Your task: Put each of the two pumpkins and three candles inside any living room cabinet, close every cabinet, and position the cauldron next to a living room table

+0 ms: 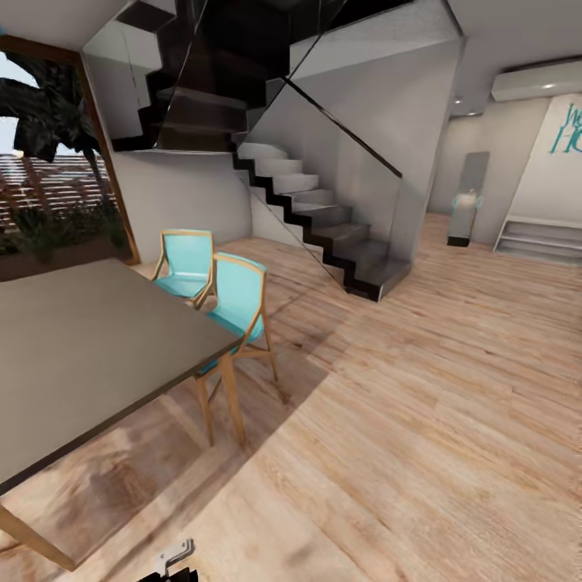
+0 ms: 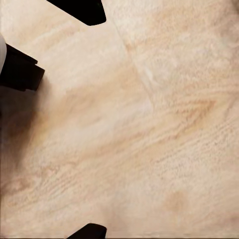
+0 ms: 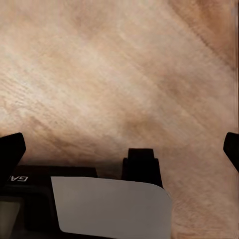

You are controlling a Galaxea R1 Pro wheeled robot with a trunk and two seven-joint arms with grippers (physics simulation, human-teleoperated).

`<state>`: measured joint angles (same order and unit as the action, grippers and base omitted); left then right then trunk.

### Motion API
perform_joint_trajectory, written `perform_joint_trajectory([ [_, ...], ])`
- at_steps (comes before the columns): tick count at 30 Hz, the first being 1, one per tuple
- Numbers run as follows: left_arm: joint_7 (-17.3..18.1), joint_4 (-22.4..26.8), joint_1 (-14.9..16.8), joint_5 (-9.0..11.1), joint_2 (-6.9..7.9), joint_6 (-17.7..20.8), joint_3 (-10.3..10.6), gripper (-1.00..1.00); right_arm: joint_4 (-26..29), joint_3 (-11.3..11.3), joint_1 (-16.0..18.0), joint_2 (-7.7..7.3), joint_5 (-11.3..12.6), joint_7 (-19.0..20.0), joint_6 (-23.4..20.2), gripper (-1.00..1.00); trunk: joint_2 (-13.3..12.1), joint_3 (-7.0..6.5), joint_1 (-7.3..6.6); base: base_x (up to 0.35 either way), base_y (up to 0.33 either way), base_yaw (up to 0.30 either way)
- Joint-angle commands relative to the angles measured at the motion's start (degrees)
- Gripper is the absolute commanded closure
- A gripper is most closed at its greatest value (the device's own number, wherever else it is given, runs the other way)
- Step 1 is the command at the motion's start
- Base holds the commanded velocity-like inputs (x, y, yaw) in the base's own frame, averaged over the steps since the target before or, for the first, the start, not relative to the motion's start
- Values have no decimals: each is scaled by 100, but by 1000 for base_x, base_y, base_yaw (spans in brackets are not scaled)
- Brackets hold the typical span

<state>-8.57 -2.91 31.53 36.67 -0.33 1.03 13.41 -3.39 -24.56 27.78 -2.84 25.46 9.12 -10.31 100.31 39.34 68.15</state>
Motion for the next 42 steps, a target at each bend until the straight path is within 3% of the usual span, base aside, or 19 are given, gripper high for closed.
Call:
perform_joint_trajectory([
  [1, -14, -7, 7, 33, -2, 11, 48, -100, -11, -49, 6, 2, 55, 29, -12, -100, 2, 5, 3, 332, -64, -283],
  [30, -13, -7, 5, 33, -2, 11, 48, -100, -13, -41, -1, -5, 71, 29, -1, -100, 2, 5, 3, 332, -70, -271],
  [42, -8, -7, 5, 33, -2, 11, 52, -100, -13, -49, -1, 3, 64, 29, 11, -100, 2, 10, 3, 332, -71, -47],
])
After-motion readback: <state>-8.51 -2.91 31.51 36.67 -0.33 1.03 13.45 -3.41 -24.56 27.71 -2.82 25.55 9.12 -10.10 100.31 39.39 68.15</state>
